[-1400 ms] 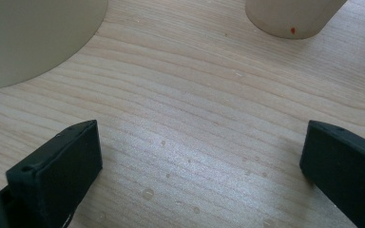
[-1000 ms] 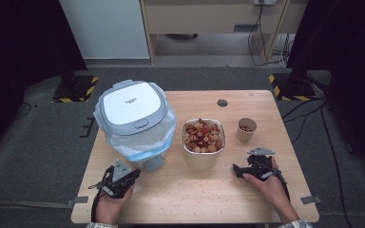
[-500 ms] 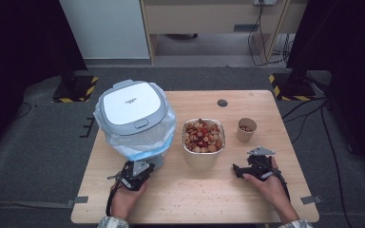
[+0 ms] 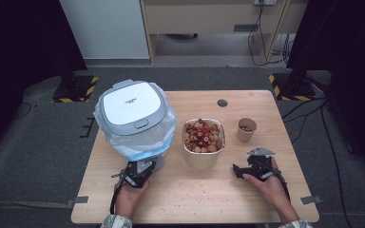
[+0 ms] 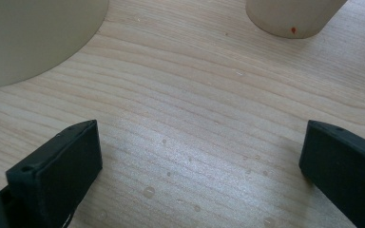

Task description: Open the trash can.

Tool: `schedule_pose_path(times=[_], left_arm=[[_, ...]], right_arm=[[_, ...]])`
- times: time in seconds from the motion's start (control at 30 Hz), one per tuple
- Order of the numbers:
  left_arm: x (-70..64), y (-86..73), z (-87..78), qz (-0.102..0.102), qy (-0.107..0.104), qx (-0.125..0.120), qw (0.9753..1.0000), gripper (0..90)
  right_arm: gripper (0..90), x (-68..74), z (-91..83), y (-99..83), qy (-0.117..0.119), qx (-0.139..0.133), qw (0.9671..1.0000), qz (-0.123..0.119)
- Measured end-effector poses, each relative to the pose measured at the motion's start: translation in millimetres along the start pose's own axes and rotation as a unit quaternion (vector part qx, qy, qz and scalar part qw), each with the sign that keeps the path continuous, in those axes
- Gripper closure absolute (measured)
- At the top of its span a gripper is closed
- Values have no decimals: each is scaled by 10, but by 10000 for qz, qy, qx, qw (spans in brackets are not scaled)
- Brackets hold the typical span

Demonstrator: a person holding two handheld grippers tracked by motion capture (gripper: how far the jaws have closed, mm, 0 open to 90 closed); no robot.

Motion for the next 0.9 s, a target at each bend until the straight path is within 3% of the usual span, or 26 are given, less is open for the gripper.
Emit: schedule_pose_path(times=[0.07, 0.17, 0.4, 0.57, 0.9], left_arm=[[4, -6, 1, -32, 0, 11, 10000, 897], [-7, -29, 15, 129, 69, 120, 9998, 897], [-28, -85, 68, 244, 139, 283, 9992, 898], [-16, -88, 72, 111, 86, 288, 9995, 898], [-15, -87, 72, 79, 72, 288, 9995, 898]], right_arm=[[8, 1, 0, 0, -3, -7, 10000, -1], [8, 1, -1, 0, 2, -1, 10000, -1], [8, -2, 4, 2, 37, -6, 10000, -36], [7, -2, 5, 4, 44, -6, 10000, -34], [6, -3, 5, 3, 46, -9, 10000, -43]])
Point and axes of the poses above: each handheld gripper's, and its own axes: z roughly forward along the jaws, y roughly out of its top, x roughly to its left, the point moved 9 cm from there along z, roughly forward along the jaws, and after that the axes turned 8 degrees about -x, right-handed, at the moved point
